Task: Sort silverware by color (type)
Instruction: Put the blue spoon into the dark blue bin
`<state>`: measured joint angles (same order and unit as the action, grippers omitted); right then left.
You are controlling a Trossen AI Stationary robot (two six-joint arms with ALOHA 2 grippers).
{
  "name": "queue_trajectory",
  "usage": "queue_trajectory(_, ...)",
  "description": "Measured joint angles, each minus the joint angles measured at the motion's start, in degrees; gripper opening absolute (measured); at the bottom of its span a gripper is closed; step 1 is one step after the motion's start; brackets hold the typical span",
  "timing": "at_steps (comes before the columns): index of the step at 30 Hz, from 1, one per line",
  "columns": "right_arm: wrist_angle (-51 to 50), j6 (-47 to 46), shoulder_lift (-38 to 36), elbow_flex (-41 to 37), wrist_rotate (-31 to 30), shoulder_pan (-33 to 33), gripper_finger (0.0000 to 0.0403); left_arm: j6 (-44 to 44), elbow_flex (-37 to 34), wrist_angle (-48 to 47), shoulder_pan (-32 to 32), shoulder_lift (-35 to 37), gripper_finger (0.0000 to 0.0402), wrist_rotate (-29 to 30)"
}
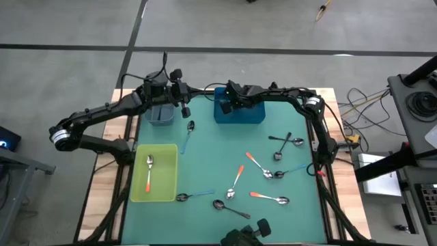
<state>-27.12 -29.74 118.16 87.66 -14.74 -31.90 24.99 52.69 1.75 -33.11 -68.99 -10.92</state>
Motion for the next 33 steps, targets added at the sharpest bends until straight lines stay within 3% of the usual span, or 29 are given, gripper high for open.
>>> queue_trajectory(9,2.28,3.13,-0.26,-0.01,-4.28,0.0,0.0013,0.0,0.0,-0.02,-0.01,0.0,0.0,0.0)
queue_trajectory(16,-0.04,2.02,-1.45,-0.04,3.49,0.0,0.0013,0.0,0.0,-0.04,0.0,0.0,0.0,0.0)
queue_trajectory(33,2.53,6.66,1.23,-0.35,-4.73,0.0,0.0013,-0.02,0.0,0.25,-0.01,0.0,0.0,0.02)
